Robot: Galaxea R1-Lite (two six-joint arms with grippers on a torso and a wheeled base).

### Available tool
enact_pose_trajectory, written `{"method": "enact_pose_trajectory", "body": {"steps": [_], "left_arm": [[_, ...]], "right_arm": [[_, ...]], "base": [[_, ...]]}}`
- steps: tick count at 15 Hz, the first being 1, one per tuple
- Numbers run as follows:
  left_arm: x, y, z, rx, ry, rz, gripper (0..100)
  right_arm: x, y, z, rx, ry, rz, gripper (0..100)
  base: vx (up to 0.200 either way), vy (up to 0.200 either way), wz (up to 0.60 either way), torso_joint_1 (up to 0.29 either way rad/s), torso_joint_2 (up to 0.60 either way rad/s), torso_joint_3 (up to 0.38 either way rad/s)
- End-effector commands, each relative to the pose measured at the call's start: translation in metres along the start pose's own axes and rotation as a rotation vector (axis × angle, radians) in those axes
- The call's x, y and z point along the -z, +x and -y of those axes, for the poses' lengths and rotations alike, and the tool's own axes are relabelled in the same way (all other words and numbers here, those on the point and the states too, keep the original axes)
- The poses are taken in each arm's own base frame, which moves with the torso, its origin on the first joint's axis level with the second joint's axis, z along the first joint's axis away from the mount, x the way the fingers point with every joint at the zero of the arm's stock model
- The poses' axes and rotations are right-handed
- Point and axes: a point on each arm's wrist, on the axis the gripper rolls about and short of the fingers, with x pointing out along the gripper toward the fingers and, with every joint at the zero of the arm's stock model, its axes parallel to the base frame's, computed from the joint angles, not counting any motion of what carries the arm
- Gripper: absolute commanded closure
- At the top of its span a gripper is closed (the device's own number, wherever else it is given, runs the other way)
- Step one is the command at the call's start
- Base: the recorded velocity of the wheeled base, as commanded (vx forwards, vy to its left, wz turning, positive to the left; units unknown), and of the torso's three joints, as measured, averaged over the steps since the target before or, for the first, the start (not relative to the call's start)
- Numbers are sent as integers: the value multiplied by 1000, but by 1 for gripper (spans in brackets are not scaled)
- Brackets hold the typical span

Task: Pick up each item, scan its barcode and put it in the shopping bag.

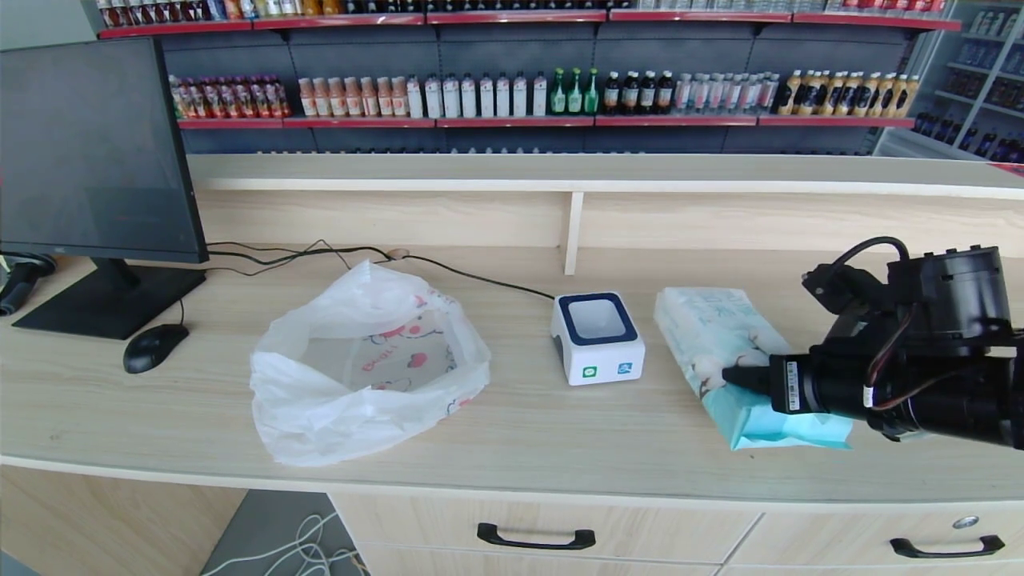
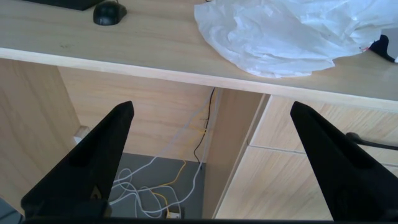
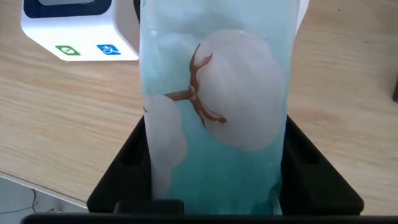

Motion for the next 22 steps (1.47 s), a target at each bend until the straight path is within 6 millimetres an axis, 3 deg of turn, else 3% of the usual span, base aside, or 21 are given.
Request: {"method": "enact_pose_trajectory", "body": {"steps": [1, 3, 4, 6, 10, 14, 18, 19, 22], "left_arm": [[0, 0, 0, -1, 0, 1, 0], [0, 0, 0, -1, 0, 1, 0], [0, 0, 0, -1, 0, -1, 0], [0, 0, 0, -1, 0, 1, 0], [0, 0, 0, -1, 0, 1, 0], [0, 0, 0, -1, 0, 1, 0], [0, 0, 0, -1, 0, 1, 0], [0, 0, 0, -2, 0, 1, 0], [0, 0, 0, -2, 0, 1, 0]], "right_arm": [[16, 22, 3, 15, 2, -91, 100], [18, 27, 2, 13, -4, -108, 100], [16, 27, 1, 8, -5, -104, 0], [11, 27, -2, -3, -3, -84, 0], [-26, 34, -11, -23, -26, -20, 0], [-6, 59, -17, 0, -45, -171, 0], [-9, 71, -16, 1, -50, -180, 0], [-12, 71, -16, 3, -53, -183, 100], [-16, 66, -17, 1, -59, -190, 100]], "base": [[0, 0, 0, 0, 0, 0], [0, 0, 0, 0, 0, 0], [0, 0, 0, 0, 0, 0], [0, 0, 0, 0, 0, 0], [0, 0, 0, 0, 0, 0], [0, 0, 0, 0, 0, 0], [0, 0, 0, 0, 0, 0], [0, 0, 0, 0, 0, 0], [0, 0, 0, 0, 0, 0]]}}
